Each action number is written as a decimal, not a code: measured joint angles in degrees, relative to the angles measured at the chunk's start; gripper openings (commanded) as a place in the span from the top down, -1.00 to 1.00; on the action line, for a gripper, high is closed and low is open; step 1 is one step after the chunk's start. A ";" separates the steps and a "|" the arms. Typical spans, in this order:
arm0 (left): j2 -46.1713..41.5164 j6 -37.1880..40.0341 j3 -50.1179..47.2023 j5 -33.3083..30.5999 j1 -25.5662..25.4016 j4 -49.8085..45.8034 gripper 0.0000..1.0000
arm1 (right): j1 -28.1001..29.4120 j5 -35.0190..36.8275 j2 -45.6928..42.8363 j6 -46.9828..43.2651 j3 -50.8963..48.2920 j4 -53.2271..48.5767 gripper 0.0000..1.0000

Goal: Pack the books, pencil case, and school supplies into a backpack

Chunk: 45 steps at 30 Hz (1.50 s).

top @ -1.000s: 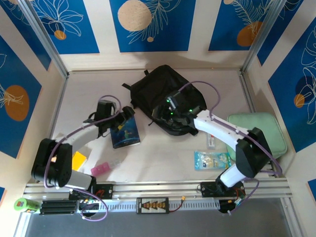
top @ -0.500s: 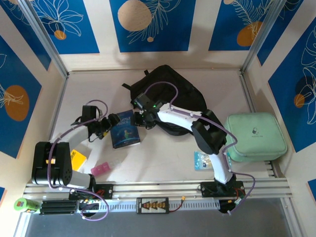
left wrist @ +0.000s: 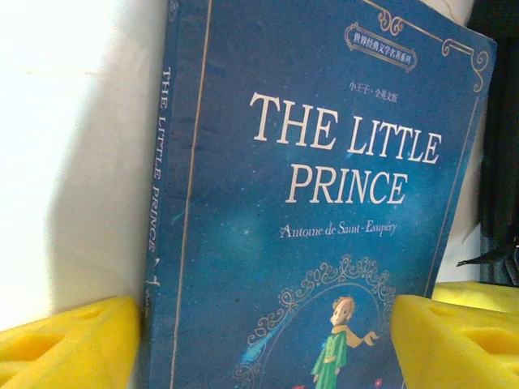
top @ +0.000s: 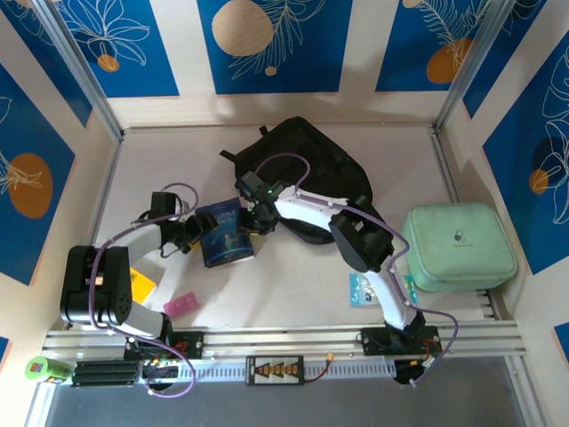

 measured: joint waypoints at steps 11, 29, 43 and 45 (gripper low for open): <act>0.00 -0.20 -0.90 1.38 0.04 1.09 -0.59 | -0.13 -0.52 0.92 0.07 -0.33 -0.15 0.51; -5.22 1.53 3.76 8.41 0.79 -6.43 -0.41 | -0.96 -0.70 0.76 0.24 -0.72 -0.50 0.59; -0.66 4.48 6.12 13.77 0.70 -8.72 0.00 | -0.74 0.72 0.59 0.04 -0.74 -0.83 0.59; -0.57 4.61 6.12 13.73 0.70 -8.81 0.03 | -0.74 0.74 0.59 0.02 -0.74 -0.83 0.59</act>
